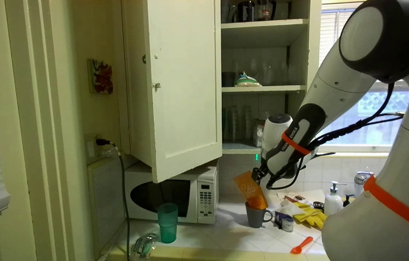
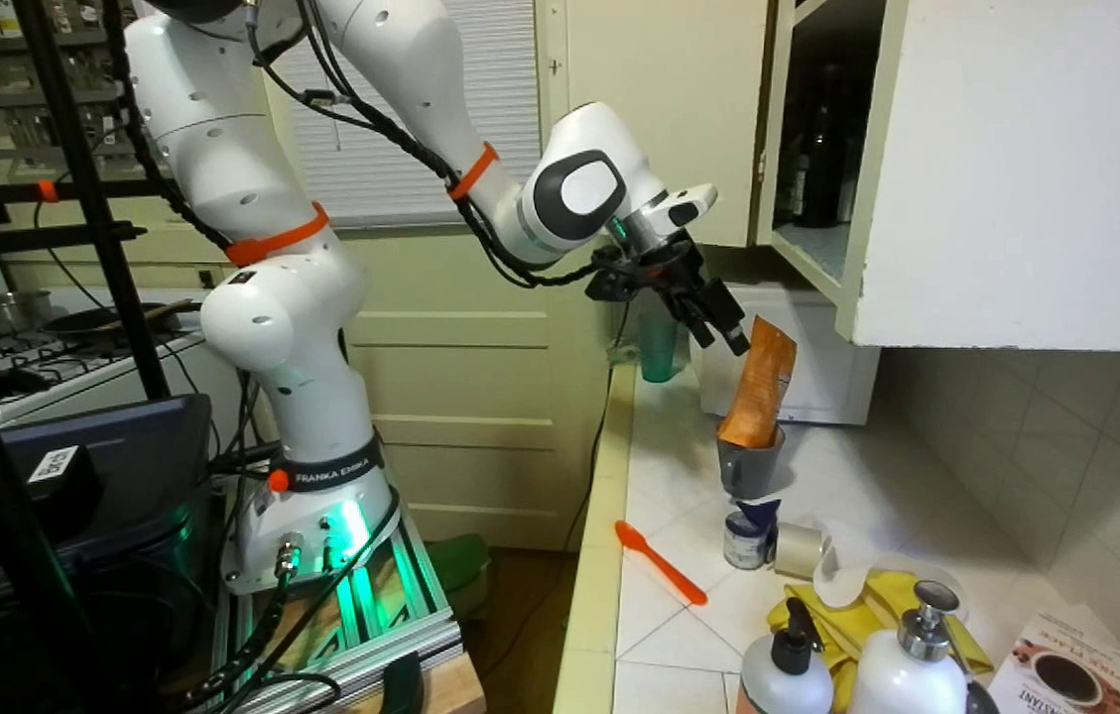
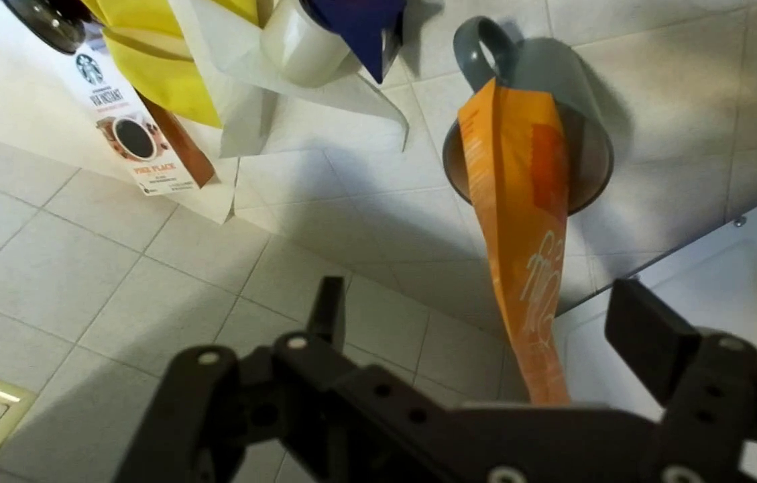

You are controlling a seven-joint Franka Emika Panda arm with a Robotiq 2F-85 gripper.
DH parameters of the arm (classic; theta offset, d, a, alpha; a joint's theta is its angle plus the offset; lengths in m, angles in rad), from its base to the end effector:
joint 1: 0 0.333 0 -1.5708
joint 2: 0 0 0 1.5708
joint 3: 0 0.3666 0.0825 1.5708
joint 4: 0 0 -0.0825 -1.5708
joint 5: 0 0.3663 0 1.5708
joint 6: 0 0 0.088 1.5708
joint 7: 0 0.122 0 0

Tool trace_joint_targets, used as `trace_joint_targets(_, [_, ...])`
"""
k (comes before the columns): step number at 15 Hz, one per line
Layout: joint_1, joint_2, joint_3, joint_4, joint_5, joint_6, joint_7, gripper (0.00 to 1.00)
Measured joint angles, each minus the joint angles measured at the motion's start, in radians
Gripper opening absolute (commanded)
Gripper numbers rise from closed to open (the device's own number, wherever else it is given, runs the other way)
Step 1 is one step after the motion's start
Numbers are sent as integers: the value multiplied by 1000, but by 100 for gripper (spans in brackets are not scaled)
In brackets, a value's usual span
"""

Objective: Put the orange sachet in the cabinet

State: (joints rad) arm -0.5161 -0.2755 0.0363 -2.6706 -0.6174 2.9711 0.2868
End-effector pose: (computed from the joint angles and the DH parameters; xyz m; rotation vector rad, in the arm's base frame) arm 0.3907 -0.1598 0.4322 2.7045 -0.2511 0.7251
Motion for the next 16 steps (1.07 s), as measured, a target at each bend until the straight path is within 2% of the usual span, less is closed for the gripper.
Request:
trace_joint_targets(5, [-25,112,2,26,0,160,38,100])
trace_joint_targets(6, [-29,133,3,34,0,189,48,92])
trace_joint_targets(7, [-31,152,3,43,0,213,59,74])
trace_joint_targets(11, [-42,210,9,82,0,271,82,42])
trace_joint_targets(16, [-42,249,11,112,2,286,88,4])
